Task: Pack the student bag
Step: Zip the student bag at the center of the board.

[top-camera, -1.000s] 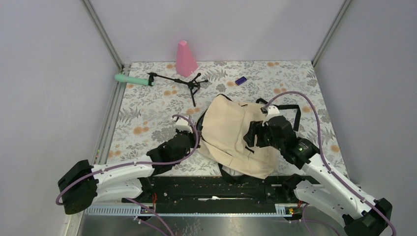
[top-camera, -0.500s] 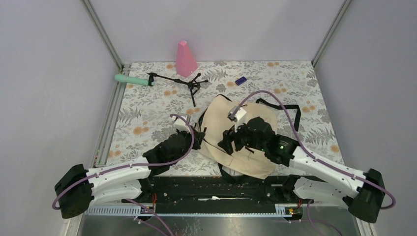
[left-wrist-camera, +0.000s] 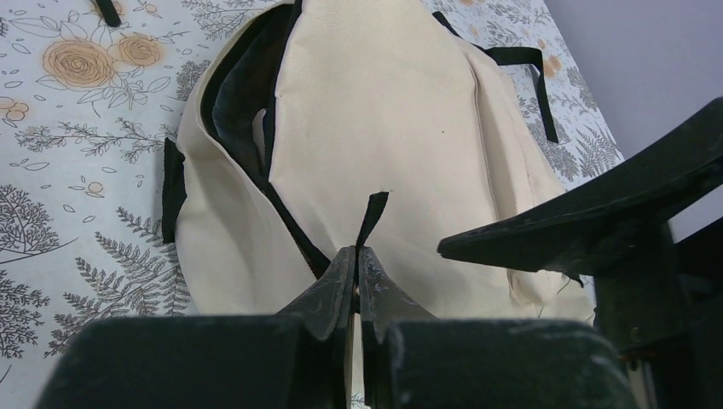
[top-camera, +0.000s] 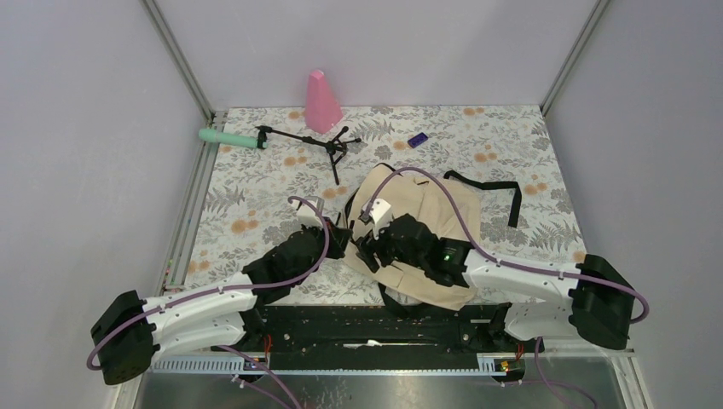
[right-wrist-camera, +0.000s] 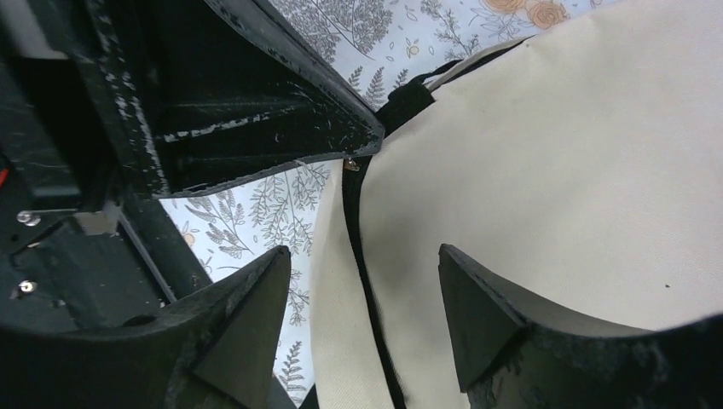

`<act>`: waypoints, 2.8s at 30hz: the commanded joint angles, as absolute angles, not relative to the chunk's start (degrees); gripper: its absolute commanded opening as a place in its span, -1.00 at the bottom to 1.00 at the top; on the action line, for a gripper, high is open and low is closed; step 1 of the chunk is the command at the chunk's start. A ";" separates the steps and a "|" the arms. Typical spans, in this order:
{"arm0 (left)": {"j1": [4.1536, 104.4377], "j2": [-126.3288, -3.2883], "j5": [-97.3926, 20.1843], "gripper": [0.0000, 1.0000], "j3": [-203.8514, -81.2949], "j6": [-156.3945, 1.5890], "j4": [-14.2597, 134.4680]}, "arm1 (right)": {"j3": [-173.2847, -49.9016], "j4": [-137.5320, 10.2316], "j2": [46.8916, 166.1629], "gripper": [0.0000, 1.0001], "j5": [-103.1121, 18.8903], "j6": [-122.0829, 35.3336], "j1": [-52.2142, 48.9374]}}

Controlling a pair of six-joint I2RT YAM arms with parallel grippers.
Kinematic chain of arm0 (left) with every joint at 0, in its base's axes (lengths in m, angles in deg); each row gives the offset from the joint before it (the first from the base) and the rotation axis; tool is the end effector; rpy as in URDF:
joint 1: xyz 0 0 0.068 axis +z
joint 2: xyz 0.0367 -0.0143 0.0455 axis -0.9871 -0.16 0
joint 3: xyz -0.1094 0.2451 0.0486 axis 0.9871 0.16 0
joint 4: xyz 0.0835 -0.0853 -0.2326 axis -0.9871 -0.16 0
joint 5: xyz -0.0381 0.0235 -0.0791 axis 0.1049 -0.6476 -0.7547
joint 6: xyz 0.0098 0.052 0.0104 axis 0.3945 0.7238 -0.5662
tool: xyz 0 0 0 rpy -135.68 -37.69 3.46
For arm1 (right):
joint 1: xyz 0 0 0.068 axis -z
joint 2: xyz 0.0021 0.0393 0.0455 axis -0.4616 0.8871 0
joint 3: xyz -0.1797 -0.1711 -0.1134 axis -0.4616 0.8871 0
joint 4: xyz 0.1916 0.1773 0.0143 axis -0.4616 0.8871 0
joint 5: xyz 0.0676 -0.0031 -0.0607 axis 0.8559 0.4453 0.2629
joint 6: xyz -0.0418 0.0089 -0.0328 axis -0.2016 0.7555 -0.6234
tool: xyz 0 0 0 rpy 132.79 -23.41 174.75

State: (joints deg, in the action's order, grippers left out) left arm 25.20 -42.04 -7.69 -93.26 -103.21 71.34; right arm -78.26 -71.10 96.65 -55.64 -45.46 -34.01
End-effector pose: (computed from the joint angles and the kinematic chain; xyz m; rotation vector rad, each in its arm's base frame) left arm 0.1271 -0.1611 0.2234 0.0196 1.9051 -0.7616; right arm 0.1368 0.2442 0.2566 -0.8947 1.8024 0.6537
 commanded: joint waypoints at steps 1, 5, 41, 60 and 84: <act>25.77 -40.56 -8.74 -1.00 -93.76 -104.06 73.73 | -81.43 -75.59 99.91 0.41 -60.76 -47.98 -35.54; 26.10 -40.63 -9.32 -1.00 -94.08 -103.89 73.65 | -82.96 -75.32 103.33 0.34 -63.87 -47.94 -35.71; 30.44 -42.75 -11.08 -1.00 -95.17 -107.72 73.04 | -81.61 -78.54 105.31 -1.00 -56.18 -41.85 -36.25; 38.96 -44.85 -16.82 -1.00 -91.23 -110.92 78.87 | -74.20 -76.36 98.50 -1.00 -55.05 -36.85 -39.13; 46.95 -45.38 -28.47 -1.00 -86.60 -110.58 87.36 | -71.27 -67.90 93.94 -1.00 -55.99 -35.27 -43.79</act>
